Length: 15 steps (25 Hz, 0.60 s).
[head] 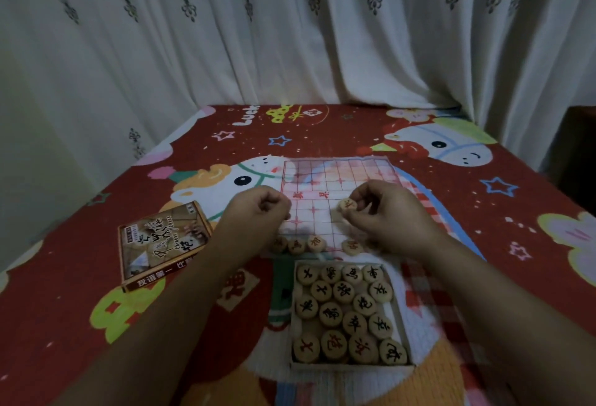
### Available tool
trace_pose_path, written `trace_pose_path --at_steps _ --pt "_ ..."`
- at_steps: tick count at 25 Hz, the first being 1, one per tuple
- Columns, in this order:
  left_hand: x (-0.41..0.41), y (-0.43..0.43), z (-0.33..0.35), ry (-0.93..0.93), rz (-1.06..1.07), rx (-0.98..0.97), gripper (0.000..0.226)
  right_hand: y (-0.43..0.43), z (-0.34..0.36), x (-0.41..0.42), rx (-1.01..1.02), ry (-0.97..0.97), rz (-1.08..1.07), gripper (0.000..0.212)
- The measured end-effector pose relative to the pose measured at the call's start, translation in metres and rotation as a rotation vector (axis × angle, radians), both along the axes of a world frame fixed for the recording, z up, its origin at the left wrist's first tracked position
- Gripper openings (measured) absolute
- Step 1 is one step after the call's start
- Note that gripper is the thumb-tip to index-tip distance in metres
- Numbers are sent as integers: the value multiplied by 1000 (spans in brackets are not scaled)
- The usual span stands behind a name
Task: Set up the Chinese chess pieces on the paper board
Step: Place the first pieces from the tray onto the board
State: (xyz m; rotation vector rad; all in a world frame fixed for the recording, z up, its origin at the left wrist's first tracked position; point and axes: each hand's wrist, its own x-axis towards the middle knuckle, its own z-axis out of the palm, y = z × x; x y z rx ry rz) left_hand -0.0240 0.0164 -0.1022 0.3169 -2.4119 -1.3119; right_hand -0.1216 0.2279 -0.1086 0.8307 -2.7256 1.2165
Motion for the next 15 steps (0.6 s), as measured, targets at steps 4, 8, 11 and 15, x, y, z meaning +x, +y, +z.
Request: trace_pose_path --at_steps 4,8,11,15 --pt "0 -18 -18 40 68 -70 14 -24 -6 -24 139 75 -23 23" --pt "-5 -21 -28 76 76 -129 14 -56 -10 -31 267 120 -18 26" --pt "-5 -21 -31 72 39 -150 16 -70 -14 -30 317 122 10 26" --pt "-7 -20 -32 76 24 -184 15 -69 -9 -25 306 119 -10 23"
